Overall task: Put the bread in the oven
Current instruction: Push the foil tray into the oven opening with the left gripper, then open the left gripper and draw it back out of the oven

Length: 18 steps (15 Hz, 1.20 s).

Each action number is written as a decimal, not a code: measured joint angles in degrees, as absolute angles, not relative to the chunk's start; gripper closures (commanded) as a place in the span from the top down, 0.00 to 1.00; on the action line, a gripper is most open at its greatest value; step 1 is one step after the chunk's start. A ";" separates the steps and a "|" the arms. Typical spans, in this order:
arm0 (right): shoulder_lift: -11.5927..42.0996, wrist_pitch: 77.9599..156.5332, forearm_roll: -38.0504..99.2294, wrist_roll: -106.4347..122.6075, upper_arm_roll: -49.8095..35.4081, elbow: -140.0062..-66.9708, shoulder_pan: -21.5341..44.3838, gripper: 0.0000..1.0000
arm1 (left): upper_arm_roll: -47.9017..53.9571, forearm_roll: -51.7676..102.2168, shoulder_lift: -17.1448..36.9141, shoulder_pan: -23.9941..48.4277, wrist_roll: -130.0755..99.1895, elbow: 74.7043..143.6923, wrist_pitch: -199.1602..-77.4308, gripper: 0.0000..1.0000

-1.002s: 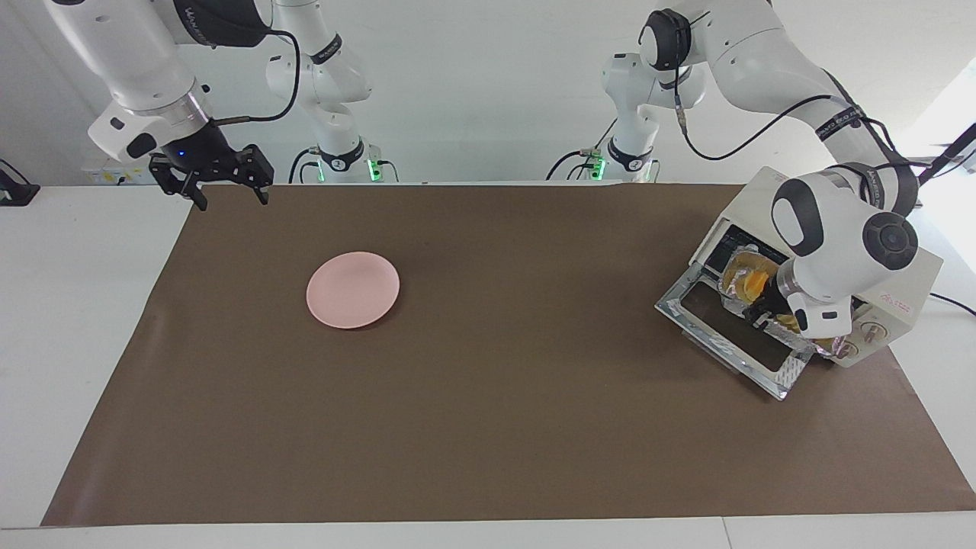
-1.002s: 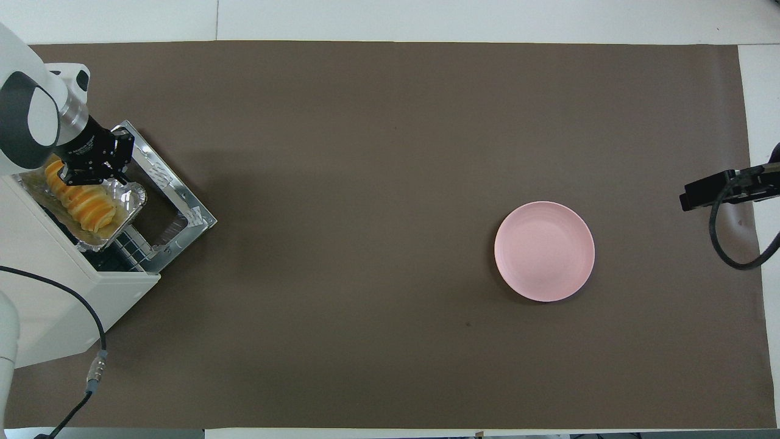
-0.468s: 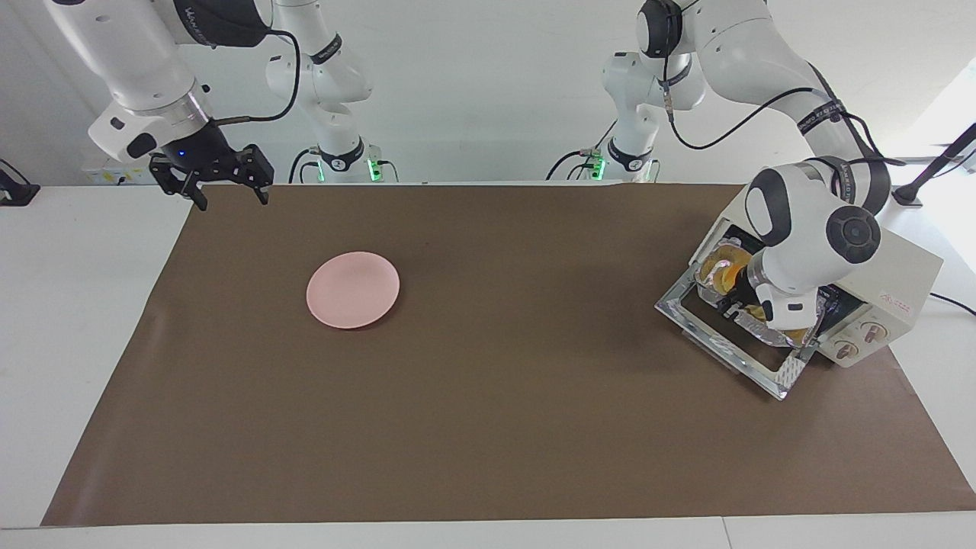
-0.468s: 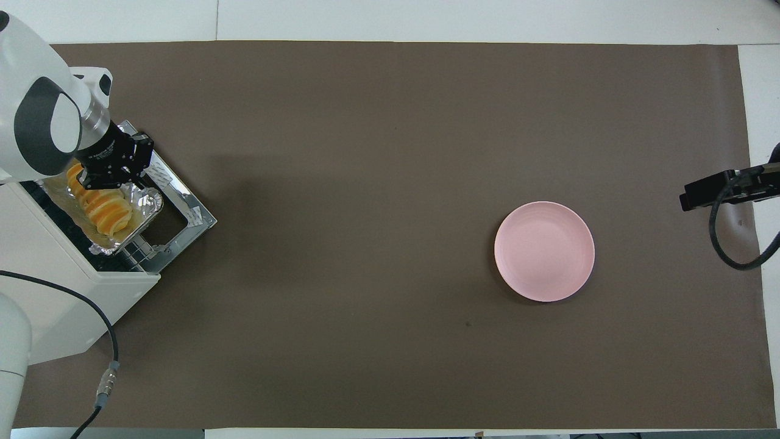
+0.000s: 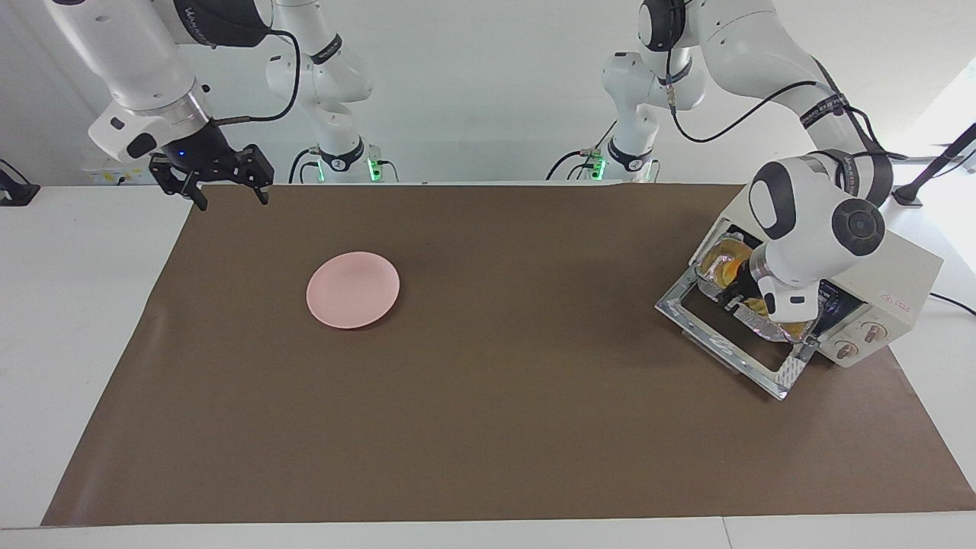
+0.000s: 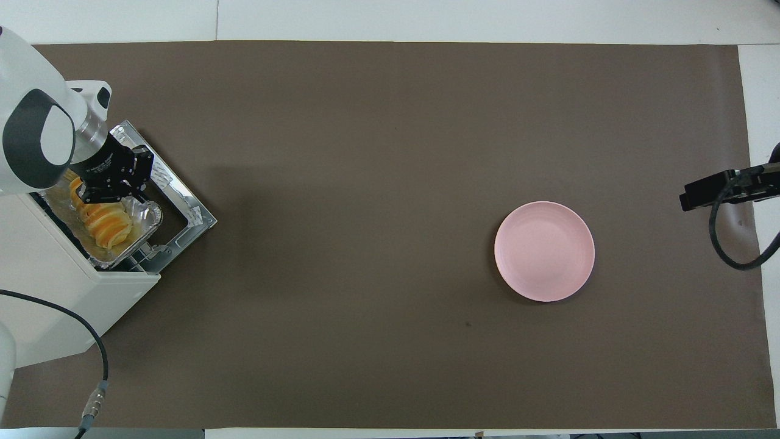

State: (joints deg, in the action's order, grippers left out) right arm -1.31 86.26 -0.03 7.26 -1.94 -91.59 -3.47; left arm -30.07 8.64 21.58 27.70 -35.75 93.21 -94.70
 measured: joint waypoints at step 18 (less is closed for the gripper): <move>-1.31 86.26 -0.04 7.26 -1.94 -91.59 -3.47 1.00 | -31.25 6.60 20.92 25.84 -34.28 95.71 -98.03 0.00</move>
